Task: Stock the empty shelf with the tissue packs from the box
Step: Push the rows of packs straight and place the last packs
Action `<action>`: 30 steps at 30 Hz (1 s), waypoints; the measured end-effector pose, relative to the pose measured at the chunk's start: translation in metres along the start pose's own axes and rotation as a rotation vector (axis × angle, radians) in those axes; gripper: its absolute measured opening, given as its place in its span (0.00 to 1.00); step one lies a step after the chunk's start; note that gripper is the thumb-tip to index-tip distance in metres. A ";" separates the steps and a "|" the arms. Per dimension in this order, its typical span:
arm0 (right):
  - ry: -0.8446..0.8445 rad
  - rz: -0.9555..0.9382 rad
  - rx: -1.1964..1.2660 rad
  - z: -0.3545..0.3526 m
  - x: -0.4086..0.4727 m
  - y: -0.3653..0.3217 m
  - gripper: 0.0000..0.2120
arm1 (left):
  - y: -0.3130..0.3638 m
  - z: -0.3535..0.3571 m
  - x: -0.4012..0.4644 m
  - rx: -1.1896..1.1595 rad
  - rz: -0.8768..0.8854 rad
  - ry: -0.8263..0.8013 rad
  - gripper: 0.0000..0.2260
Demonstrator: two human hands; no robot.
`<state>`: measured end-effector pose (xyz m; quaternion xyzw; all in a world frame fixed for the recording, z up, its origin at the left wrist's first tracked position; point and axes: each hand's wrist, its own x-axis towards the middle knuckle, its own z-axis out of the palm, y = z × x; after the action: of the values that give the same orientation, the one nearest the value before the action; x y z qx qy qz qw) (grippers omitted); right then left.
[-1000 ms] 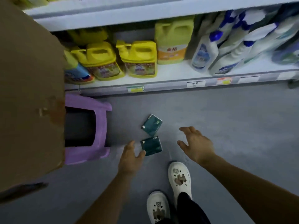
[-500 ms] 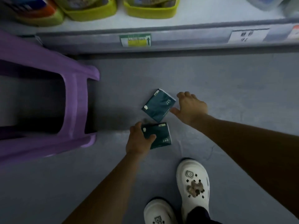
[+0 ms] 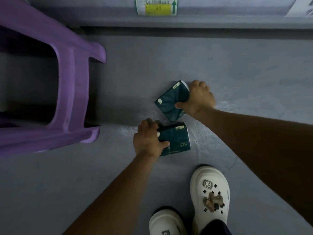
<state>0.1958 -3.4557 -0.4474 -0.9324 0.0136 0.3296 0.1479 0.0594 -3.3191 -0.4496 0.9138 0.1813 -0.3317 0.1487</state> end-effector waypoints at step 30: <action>0.120 0.106 1.223 -0.393 -0.324 -0.005 0.14 | 0.131 -0.352 -0.283 -1.396 -0.068 -0.053 0.07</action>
<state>0.1832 -3.5868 0.0449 -0.6935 0.2548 0.2161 0.6383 0.1078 -3.3640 0.0159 0.5902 0.3766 -0.1641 0.6949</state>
